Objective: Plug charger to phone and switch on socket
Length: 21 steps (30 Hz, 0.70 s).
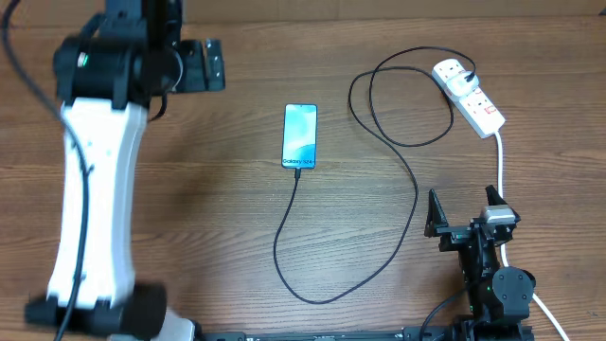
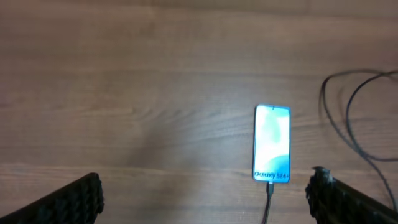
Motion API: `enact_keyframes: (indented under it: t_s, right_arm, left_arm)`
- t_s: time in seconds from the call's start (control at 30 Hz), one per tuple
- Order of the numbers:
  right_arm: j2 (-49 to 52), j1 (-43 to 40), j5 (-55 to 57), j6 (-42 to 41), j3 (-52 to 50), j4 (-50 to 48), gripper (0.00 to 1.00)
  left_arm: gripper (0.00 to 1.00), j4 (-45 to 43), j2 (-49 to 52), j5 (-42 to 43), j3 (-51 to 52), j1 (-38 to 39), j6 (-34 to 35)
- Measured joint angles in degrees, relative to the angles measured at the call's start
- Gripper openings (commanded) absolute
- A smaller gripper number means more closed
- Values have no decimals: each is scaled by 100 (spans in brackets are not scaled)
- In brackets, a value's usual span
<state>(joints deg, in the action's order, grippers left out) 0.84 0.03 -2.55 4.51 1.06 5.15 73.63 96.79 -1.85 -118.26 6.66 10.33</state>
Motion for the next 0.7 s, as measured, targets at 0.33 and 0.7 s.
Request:
enact_keyframes:
  t_s: [0.33, 0.7]
  right_arm:
    - [0, 0, -2, 2, 0, 0, 100]
    - [0, 0, 2, -2, 0, 0, 100]
  left_arm:
    - [100, -291, -1611, -15, 2170, 0, 0]
    - [100, -417, -3112, -83, 3101, -2, -245]
